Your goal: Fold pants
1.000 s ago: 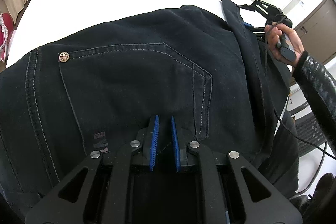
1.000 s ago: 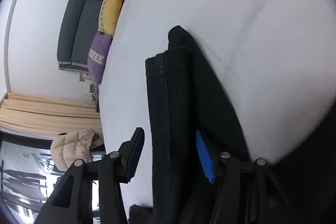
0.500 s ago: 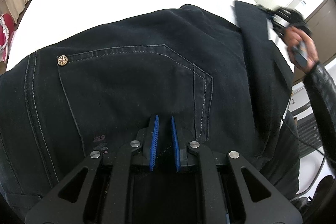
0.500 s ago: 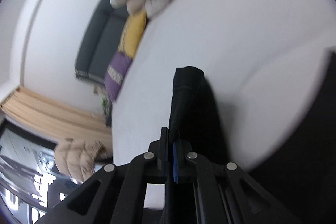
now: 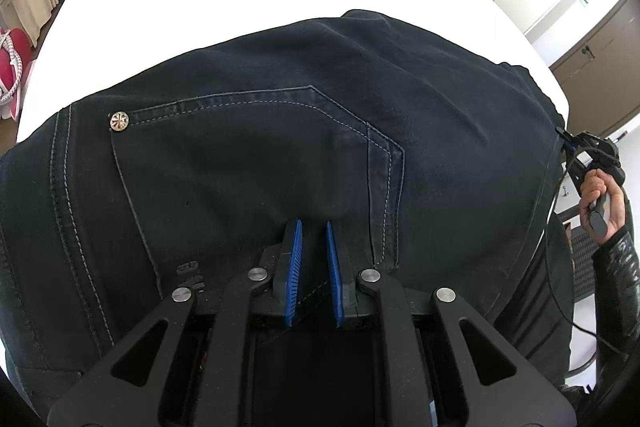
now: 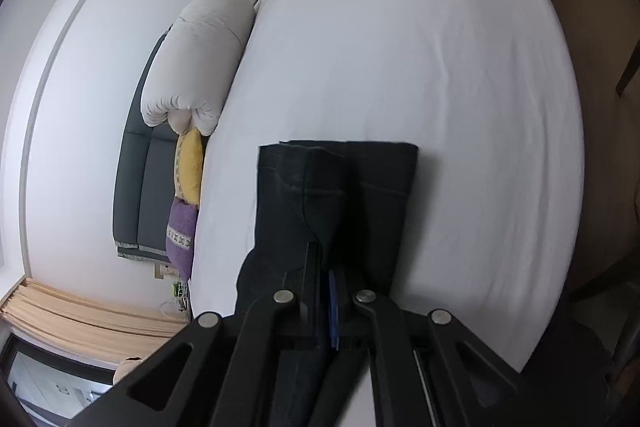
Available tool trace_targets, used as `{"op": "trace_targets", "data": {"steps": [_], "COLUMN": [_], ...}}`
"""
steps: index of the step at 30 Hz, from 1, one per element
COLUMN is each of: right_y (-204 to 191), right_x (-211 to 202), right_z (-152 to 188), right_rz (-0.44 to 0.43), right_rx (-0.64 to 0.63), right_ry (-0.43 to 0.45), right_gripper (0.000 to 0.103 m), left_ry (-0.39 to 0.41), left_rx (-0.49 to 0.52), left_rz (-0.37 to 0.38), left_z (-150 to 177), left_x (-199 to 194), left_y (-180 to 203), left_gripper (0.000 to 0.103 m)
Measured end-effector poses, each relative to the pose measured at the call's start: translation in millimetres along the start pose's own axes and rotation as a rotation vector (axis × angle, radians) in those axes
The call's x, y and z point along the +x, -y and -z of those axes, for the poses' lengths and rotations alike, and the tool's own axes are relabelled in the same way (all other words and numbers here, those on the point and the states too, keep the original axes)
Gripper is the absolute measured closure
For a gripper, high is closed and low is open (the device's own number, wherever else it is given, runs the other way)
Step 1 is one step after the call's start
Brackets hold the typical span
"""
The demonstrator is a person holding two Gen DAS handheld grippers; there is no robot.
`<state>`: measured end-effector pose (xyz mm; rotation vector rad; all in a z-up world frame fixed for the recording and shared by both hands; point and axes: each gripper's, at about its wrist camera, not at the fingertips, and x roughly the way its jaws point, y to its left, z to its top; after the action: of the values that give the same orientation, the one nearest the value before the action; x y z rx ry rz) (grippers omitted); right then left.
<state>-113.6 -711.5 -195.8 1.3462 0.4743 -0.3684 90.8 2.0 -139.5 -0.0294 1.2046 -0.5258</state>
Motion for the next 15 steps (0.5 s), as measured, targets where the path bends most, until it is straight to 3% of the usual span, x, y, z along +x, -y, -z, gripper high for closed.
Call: {"op": "trace_targets", "data": {"steps": [2, 4, 6, 10, 15], "right_y": [3.7, 9.6, 9.4, 11.2, -12.5], "right_x": [4.3, 12.0, 14.9, 12.1, -15.9], "right_z": [-2.2, -6.2, -9.5, -8.8, -11.1], "right_rz": [-0.031, -0.069, -0.083, -0.082, -0.068], "right_rx": [0.032, 0.078, 0.079, 0.076, -0.030], "right_ry": [-0.007, -0.040, -0.037, -0.018, 0.126], "right_gripper": [0.094, 0.084, 0.084, 0.094, 0.098], "left_ry": [0.000, 0.003, 0.003, -0.003, 0.000], "left_rx": [-0.002, -0.008, -0.009, 0.004, 0.006], "left_rz": [-0.006, -0.012, -0.019, -0.034, -0.035], "left_z": [-0.3, 0.5, 0.2, 0.3, 1.5], "left_x": [-0.7, 0.8, -0.3, -0.5, 1.2], "left_y": [1.2, 1.9, 3.4, 10.5, 15.3], "left_gripper": [0.091, 0.091, 0.091, 0.091, 0.091]}}
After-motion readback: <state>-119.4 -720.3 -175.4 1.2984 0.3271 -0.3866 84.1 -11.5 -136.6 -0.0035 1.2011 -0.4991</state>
